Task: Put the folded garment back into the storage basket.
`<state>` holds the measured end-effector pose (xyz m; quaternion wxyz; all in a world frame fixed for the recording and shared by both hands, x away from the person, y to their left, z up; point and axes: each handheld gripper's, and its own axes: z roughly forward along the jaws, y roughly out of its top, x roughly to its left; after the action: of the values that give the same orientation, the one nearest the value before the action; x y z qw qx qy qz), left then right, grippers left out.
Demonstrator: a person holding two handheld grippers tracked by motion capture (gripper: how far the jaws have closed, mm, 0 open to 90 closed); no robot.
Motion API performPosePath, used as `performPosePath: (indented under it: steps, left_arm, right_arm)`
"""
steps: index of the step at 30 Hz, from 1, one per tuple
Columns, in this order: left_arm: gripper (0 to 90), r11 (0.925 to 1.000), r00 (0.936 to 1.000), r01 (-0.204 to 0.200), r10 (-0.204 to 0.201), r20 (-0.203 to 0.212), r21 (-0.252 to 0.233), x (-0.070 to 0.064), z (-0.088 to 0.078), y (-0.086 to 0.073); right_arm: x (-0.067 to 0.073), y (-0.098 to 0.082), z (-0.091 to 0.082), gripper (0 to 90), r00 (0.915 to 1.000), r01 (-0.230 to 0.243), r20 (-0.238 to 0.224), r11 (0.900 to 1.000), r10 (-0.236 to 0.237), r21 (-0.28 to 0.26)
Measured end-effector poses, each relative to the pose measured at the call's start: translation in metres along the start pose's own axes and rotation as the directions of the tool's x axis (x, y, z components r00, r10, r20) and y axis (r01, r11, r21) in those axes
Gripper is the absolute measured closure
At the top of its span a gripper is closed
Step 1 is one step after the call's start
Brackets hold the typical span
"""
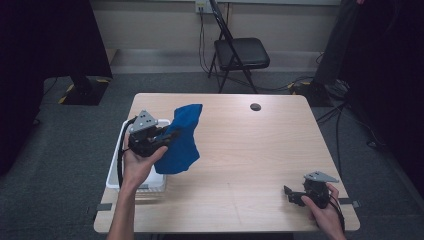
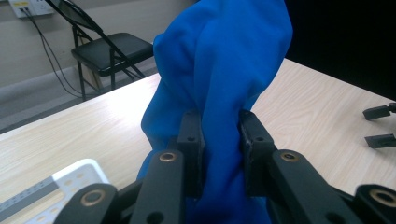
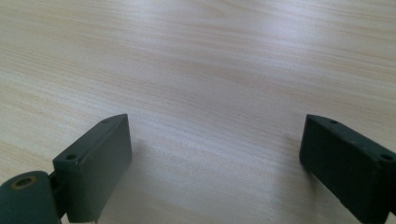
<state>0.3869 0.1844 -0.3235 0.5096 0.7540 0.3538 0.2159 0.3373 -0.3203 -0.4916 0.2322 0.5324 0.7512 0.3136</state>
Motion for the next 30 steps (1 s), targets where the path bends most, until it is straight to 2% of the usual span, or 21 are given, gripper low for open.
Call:
performPosePath:
  steps: [12, 24, 30]
  left_arm:
    - [74.4, 1.0000, 0.9992, -0.002, 0.002, -0.041, -0.002, 0.010, -0.013, -0.003]
    - [74.4, 0.9997, 0.9957, 0.020, -0.021, -0.091, -0.015, 0.026, -0.029, -0.008]
    - [74.4, 0.9999, 0.9947, 0.013, -0.013, -0.102, 0.006, 0.030, -0.030, -0.012]
  right_arm:
    - [0.000, 0.000, 0.000, 8.0, 1.0000, 0.000, 0.000, 1.000, 0.000, 0.000]
    - [0.000, 0.000, 0.000, 8.0, 1.0000, 0.000, 0.000, 1.000, 0.000, 0.000]
    - [0.000, 0.000, 0.000, 8.0, 1.0000, 0.000, 0.000, 1.000, 0.000, 0.000]
